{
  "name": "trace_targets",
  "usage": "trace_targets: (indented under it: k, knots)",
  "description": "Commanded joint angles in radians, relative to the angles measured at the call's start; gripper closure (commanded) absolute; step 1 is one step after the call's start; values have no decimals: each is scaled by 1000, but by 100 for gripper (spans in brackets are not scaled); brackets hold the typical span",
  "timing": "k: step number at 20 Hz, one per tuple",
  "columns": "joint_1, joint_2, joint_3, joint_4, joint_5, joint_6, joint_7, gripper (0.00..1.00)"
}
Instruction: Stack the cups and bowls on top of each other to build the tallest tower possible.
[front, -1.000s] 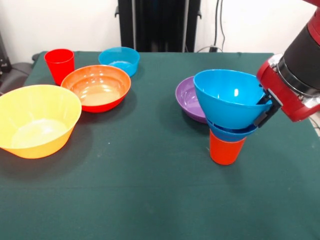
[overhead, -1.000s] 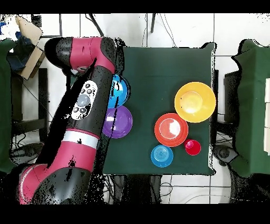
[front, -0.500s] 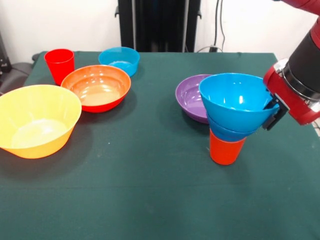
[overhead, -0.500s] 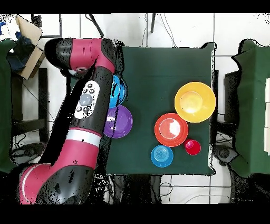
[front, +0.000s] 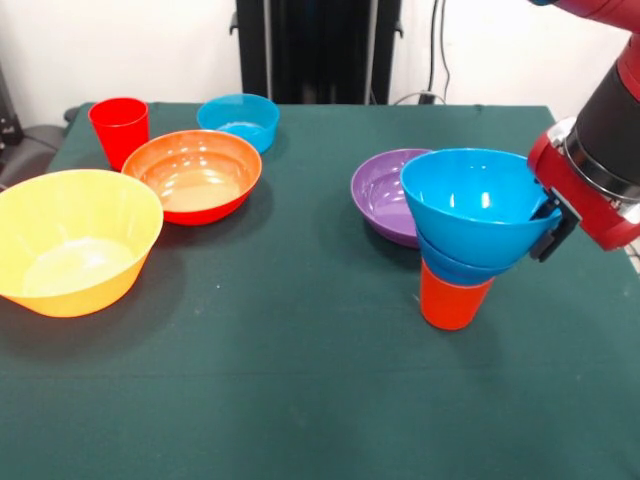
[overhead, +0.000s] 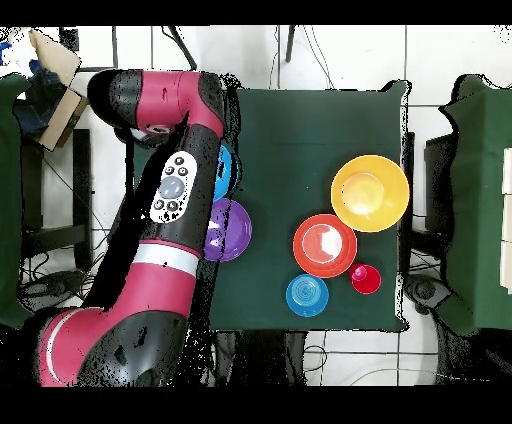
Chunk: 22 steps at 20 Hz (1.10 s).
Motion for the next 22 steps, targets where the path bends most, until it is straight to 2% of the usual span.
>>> trace_targets:
  k: [1, 8, 22]
  knots:
    - [-21, -29, 115, 77, -68, -4, -102, 100]
    - [-17, -26, 91, 64, -91, 19, -99, 100]
    - [-23, -36, 118, 79, -97, 11, -104, 100]
